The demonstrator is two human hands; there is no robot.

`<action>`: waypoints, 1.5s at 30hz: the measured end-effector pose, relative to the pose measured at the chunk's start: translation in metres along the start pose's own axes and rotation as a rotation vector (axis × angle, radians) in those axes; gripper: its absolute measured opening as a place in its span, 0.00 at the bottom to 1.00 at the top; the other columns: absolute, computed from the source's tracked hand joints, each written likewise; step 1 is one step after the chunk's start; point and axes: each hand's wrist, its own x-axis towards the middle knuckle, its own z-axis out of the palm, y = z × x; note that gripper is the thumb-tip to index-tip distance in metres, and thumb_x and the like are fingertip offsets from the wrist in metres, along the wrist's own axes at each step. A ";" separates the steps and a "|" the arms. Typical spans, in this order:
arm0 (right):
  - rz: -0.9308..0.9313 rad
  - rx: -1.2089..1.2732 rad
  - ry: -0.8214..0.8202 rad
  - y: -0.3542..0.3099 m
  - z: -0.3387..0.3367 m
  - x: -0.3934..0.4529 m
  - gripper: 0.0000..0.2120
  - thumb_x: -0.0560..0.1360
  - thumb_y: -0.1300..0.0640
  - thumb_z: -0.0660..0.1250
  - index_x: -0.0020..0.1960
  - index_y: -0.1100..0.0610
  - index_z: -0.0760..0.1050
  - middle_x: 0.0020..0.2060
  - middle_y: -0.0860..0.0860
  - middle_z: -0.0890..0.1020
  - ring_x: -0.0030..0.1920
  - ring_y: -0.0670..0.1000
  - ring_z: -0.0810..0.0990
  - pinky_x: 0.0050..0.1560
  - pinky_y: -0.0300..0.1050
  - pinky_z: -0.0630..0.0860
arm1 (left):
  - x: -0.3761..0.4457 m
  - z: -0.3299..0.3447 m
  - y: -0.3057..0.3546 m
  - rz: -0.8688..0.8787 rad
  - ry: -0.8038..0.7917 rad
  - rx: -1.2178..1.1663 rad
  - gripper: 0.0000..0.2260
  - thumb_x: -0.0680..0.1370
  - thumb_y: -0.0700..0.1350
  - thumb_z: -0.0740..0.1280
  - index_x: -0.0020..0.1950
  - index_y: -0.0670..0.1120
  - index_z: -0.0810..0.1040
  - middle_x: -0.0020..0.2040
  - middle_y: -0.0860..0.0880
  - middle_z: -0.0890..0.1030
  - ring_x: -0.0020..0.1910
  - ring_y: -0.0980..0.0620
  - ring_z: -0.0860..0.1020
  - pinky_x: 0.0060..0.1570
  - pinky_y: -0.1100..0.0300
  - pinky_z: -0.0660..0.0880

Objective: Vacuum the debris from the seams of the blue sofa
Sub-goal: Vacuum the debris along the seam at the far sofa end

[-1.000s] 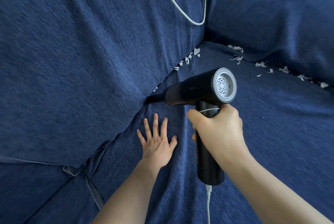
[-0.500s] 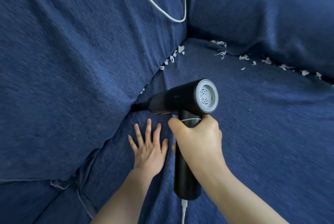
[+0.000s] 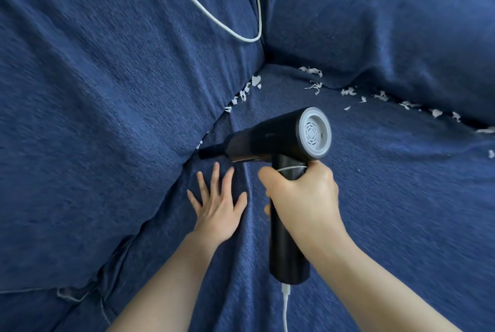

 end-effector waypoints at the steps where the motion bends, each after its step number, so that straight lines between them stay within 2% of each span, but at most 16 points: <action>1: -0.008 -0.004 -0.007 0.000 0.000 0.000 0.08 0.63 0.50 0.70 0.37 0.53 0.76 0.31 0.50 0.83 0.38 0.57 0.86 0.41 0.51 0.84 | 0.002 0.000 0.004 -0.018 -0.018 0.019 0.30 0.79 0.59 0.49 0.78 0.54 0.41 0.77 0.53 0.33 0.74 0.41 0.30 0.69 0.32 0.35; 4: -0.036 -0.020 -0.001 -0.002 0.000 0.003 0.08 0.63 0.49 0.69 0.37 0.53 0.75 0.30 0.49 0.82 0.38 0.56 0.86 0.40 0.46 0.82 | -0.001 0.005 0.010 -0.051 -0.029 0.099 0.33 0.75 0.61 0.39 0.78 0.52 0.37 0.76 0.51 0.30 0.74 0.39 0.29 0.68 0.32 0.35; 7: -0.036 -0.013 0.005 -0.005 0.006 0.009 0.11 0.62 0.47 0.68 0.39 0.52 0.76 0.34 0.50 0.84 0.40 0.57 0.86 0.45 0.50 0.83 | -0.005 0.003 0.013 -0.056 -0.041 0.116 0.38 0.68 0.61 0.31 0.77 0.52 0.35 0.76 0.50 0.29 0.73 0.39 0.29 0.67 0.32 0.34; 12: -0.002 0.015 -0.020 -0.011 0.016 0.012 0.14 0.62 0.45 0.67 0.42 0.54 0.76 0.37 0.51 0.84 0.42 0.59 0.86 0.50 0.55 0.84 | -0.007 -0.001 0.016 -0.058 -0.052 0.165 0.31 0.76 0.53 0.43 0.78 0.49 0.35 0.76 0.49 0.28 0.73 0.37 0.29 0.67 0.31 0.36; 15: -0.012 0.011 0.002 -0.010 0.008 0.012 0.11 0.63 0.46 0.68 0.40 0.53 0.75 0.35 0.50 0.83 0.41 0.57 0.86 0.46 0.52 0.84 | -0.006 0.001 0.015 -0.054 -0.074 0.154 0.32 0.74 0.55 0.38 0.77 0.51 0.35 0.76 0.49 0.28 0.73 0.38 0.28 0.67 0.32 0.35; 17: -0.023 -0.004 0.017 -0.009 0.004 0.014 0.11 0.64 0.46 0.68 0.39 0.53 0.75 0.34 0.50 0.83 0.41 0.57 0.86 0.45 0.51 0.83 | -0.004 0.002 0.013 -0.056 -0.061 0.118 0.31 0.75 0.58 0.39 0.78 0.53 0.38 0.76 0.50 0.29 0.73 0.39 0.29 0.68 0.31 0.36; 20: -0.013 0.020 0.029 -0.010 0.003 0.018 0.14 0.62 0.45 0.67 0.40 0.54 0.77 0.35 0.51 0.84 0.42 0.58 0.86 0.47 0.55 0.84 | 0.005 -0.003 0.019 -0.049 -0.029 0.052 0.29 0.80 0.57 0.50 0.77 0.52 0.44 0.77 0.51 0.30 0.74 0.41 0.30 0.67 0.28 0.38; 22: -0.022 0.037 0.040 -0.014 0.002 0.022 0.13 0.63 0.45 0.68 0.40 0.54 0.77 0.34 0.51 0.84 0.42 0.57 0.86 0.45 0.52 0.83 | 0.016 -0.012 0.034 -0.015 0.002 -0.037 0.29 0.80 0.53 0.54 0.77 0.49 0.45 0.77 0.51 0.32 0.75 0.43 0.31 0.67 0.28 0.37; 24: -0.047 0.035 0.054 -0.017 -0.001 0.026 0.10 0.66 0.48 0.70 0.39 0.54 0.75 0.33 0.49 0.83 0.40 0.53 0.83 0.39 0.44 0.77 | 0.030 -0.012 0.050 0.000 -0.030 -0.041 0.32 0.80 0.53 0.54 0.78 0.49 0.39 0.77 0.50 0.32 0.74 0.42 0.29 0.64 0.28 0.34; 27: -0.036 0.031 0.036 -0.023 0.001 0.034 0.08 0.70 0.50 0.71 0.42 0.55 0.77 0.37 0.49 0.83 0.42 0.52 0.81 0.36 0.42 0.71 | 0.041 0.008 0.063 -0.022 -0.062 0.105 0.31 0.82 0.56 0.51 0.78 0.53 0.37 0.77 0.45 0.32 0.71 0.34 0.26 0.60 0.25 0.32; 29: -0.008 0.042 0.023 -0.024 0.005 0.039 0.10 0.68 0.49 0.71 0.44 0.54 0.78 0.39 0.51 0.84 0.44 0.55 0.83 0.40 0.44 0.74 | 0.042 0.012 0.064 -0.042 -0.069 0.152 0.30 0.82 0.55 0.51 0.78 0.52 0.36 0.76 0.42 0.31 0.70 0.33 0.26 0.59 0.24 0.32; 33: 0.009 0.060 0.026 -0.021 0.001 0.042 0.16 0.60 0.45 0.68 0.43 0.54 0.79 0.37 0.51 0.86 0.44 0.58 0.86 0.49 0.53 0.83 | 0.039 -0.001 0.070 -0.066 -0.102 0.070 0.33 0.82 0.55 0.51 0.77 0.50 0.33 0.75 0.43 0.27 0.72 0.35 0.27 0.62 0.27 0.32; 35: 0.020 0.071 0.029 -0.020 0.000 0.042 0.15 0.61 0.46 0.69 0.43 0.54 0.79 0.37 0.50 0.86 0.44 0.57 0.86 0.47 0.51 0.83 | 0.041 0.000 0.071 -0.077 -0.121 0.132 0.33 0.81 0.57 0.50 0.76 0.51 0.30 0.74 0.43 0.25 0.70 0.34 0.26 0.61 0.27 0.31; 39: 0.045 0.080 0.022 -0.021 0.003 0.046 0.09 0.68 0.50 0.72 0.43 0.54 0.79 0.38 0.51 0.86 0.45 0.56 0.85 0.45 0.46 0.79 | 0.043 0.002 0.070 -0.087 -0.186 0.189 0.32 0.82 0.52 0.50 0.76 0.49 0.29 0.74 0.41 0.26 0.70 0.32 0.26 0.62 0.25 0.34; 43: 0.048 0.096 0.016 -0.022 0.000 0.045 0.13 0.61 0.46 0.69 0.41 0.52 0.78 0.37 0.51 0.86 0.43 0.59 0.86 0.49 0.57 0.84 | 0.042 0.002 0.072 -0.090 -0.125 0.112 0.33 0.81 0.55 0.50 0.75 0.52 0.28 0.74 0.44 0.26 0.71 0.35 0.27 0.63 0.26 0.34; 45: 0.013 0.099 0.034 -0.021 -0.009 0.041 0.12 0.59 0.47 0.68 0.39 0.53 0.78 0.34 0.52 0.86 0.43 0.59 0.86 0.49 0.59 0.84 | 0.041 -0.002 0.074 -0.079 -0.158 0.115 0.34 0.80 0.56 0.50 0.75 0.51 0.28 0.74 0.44 0.25 0.71 0.34 0.26 0.62 0.26 0.34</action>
